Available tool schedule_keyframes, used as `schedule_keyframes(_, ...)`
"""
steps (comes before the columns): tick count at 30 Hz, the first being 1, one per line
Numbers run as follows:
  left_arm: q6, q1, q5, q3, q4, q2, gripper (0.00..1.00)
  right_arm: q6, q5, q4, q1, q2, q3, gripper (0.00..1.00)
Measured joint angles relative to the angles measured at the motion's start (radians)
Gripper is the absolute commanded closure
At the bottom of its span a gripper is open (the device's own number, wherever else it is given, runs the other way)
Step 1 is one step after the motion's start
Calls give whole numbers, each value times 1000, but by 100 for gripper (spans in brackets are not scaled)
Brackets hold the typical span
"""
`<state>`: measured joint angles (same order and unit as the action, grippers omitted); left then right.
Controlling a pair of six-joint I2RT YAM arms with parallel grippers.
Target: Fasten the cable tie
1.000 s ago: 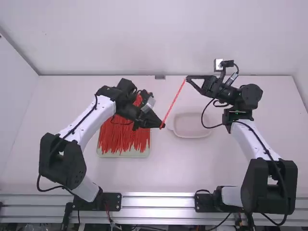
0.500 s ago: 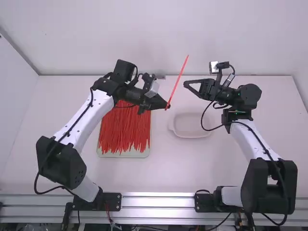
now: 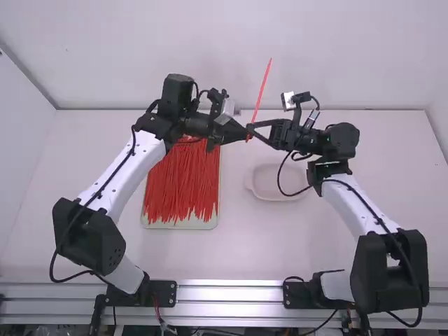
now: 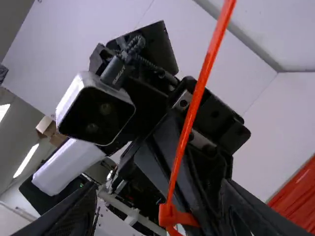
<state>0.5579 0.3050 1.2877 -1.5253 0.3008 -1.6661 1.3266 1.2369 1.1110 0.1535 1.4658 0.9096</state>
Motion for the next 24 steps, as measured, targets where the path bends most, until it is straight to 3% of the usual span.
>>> schedule_keyframes(3,-22,0,19,0,1,0,98,-10,-16,-4,8,0,0,41)
schedule_keyframes(6,-31,0,21,0,15,0,98,-12,-27,-5,9,0,0,53)
schedule_keyframes(8,-39,0,21,0,28,0,98,-14,-32,-5,5,0,0,68)
schedule_keyframes(9,-38,0,21,0,38,0,98,-16,-35,-6,1,0,0,82)
schedule_keyframes(11,-29,0,21,0,58,0,98,-16,-39,-7,-2,0,0,100)
schedule_keyframes(16,-8,0,29,0,80,0,98,-19,-35,-6,2,0,0,100)
schedule_keyframes(18,-3,0,28,0,80,0,81,-19,-34,-7,2,0,0,100)
schedule_keyframes(19,1,0,28,0,80,0,2,-21,-34,-6,2,0,0,100)
schedule_keyframes(24,-10,-2,6,0,75,0,1,-35,41,-25,11,0,0,100)
